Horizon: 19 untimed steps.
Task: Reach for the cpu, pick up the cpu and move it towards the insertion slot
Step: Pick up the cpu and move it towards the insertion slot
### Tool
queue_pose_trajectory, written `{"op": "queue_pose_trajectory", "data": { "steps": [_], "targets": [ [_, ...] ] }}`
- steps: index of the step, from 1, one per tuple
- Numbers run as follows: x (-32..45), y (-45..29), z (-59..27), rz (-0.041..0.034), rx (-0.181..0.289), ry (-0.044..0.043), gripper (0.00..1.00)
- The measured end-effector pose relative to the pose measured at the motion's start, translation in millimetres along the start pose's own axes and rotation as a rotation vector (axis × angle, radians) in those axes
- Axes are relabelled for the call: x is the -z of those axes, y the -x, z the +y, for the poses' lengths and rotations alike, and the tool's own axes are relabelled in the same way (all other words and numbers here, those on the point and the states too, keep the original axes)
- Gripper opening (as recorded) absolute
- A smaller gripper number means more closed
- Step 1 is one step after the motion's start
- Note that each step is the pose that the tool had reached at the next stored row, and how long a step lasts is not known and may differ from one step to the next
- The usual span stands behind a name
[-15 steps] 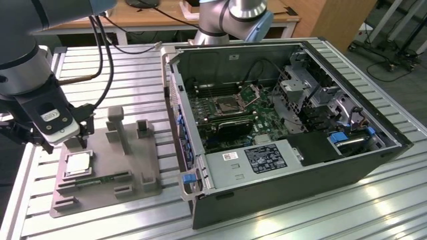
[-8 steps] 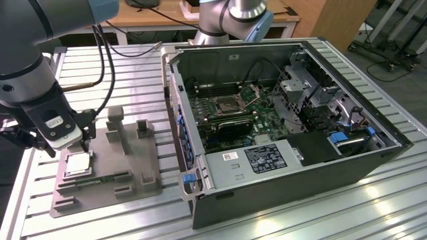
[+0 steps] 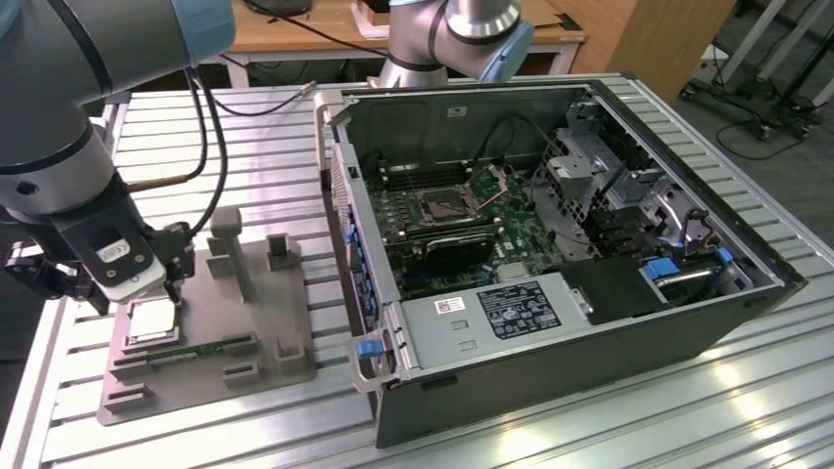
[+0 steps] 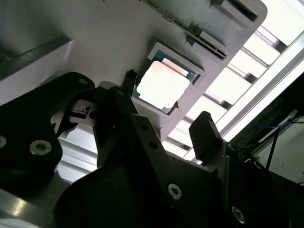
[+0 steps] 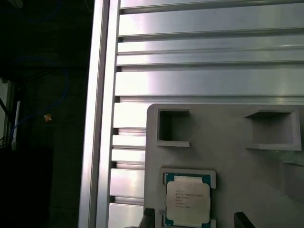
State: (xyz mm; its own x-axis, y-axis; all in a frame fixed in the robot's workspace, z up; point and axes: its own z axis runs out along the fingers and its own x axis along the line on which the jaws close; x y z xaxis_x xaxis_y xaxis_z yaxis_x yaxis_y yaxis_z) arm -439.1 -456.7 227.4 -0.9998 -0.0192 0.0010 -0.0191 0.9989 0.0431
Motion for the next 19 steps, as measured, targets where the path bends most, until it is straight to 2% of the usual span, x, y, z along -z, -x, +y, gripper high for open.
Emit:
{"op": "queue_pose_trajectory", "data": {
  "steps": [1, 2, 4, 5, 12, 14, 19],
  "targets": [
    [-0.4, -0.1, 0.1, 0.0, 0.0, -0.0029, 0.73],
    [-0.8, -0.1, 0.0, 0.0, 0.0, -0.007, 0.79],
    [-3.0, 0.0, -0.1, -0.0003, 0.0, -0.0139, 0.79],
    [-4.7, 0.0, -0.2, -0.0002, 0.0, -0.0155, 0.85],
    [-17.6, -0.9, 6.0, 0.0, -0.005, -0.0166, 0.85],
    [-21.2, -3.2, 6.7, 0.0, -0.013, -0.0195, 0.85],
    [-30.1, -4.7, 6.1, -0.0051, -0.048, -0.021, 0.85]
  ]
}}
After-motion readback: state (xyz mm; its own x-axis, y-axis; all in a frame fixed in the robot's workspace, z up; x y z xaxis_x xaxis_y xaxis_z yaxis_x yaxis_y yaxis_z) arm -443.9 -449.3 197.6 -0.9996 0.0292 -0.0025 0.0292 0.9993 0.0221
